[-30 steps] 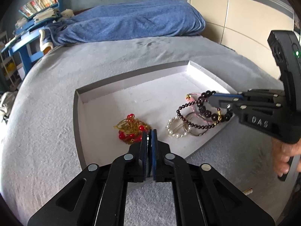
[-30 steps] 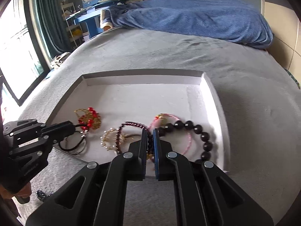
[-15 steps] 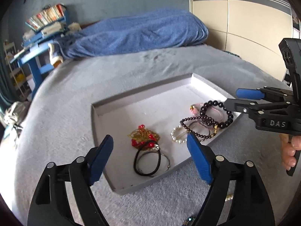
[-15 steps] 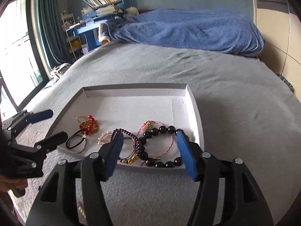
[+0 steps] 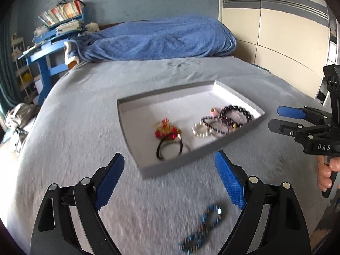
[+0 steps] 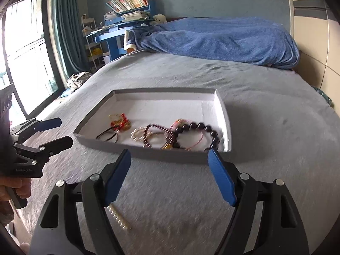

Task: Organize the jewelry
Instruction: 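Close the right tool on the pearl hair pin while the left tool grasps the blue-black bracelet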

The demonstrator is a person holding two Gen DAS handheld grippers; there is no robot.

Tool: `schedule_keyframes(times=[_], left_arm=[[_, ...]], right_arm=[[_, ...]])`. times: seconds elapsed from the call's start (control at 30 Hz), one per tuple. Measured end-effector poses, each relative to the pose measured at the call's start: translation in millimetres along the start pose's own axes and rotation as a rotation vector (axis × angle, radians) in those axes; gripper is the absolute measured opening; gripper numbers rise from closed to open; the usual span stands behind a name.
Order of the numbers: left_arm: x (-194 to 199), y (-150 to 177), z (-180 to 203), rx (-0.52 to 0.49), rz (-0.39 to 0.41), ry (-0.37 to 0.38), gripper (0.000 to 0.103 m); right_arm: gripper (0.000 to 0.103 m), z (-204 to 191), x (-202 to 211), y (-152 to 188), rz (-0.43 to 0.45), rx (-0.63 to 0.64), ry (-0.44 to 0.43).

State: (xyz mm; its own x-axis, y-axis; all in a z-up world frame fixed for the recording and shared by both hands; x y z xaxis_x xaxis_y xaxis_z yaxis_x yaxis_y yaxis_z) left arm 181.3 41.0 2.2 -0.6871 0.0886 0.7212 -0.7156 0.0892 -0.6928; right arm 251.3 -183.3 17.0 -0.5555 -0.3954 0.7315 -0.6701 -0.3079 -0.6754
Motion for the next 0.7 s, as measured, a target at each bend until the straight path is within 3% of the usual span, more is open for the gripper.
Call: schedule_keyframes(times=[0.37,0.7], left_arm=[[12.5,59.6,-1.4,0.028,-0.063,0.049,0.087],[1.3,76.3,10.8,-0.007,-0.115,0.056,0.085]], right_arm=[[0.078,-29.9,-5.3,45.2,-0.073,0.047,-0.052],[0.077,-52.7,-19.4,68.3,-0.142,0.126,-0.072]])
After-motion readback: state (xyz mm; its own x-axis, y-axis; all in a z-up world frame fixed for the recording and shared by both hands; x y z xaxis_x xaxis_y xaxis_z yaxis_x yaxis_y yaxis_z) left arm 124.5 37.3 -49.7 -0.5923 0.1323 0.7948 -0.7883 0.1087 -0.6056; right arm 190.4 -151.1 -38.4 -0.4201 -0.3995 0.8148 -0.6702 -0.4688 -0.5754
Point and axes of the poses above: each gripper's, at about its wrist camera, not at the fingertips, and x roughly against the way its jaws point, z to its right, y to its underside, the point moved 4 cm from there along -x, roughly the way its jaws point, and after that the axes turned 8 degrees about -z, right-handed, at the moved point
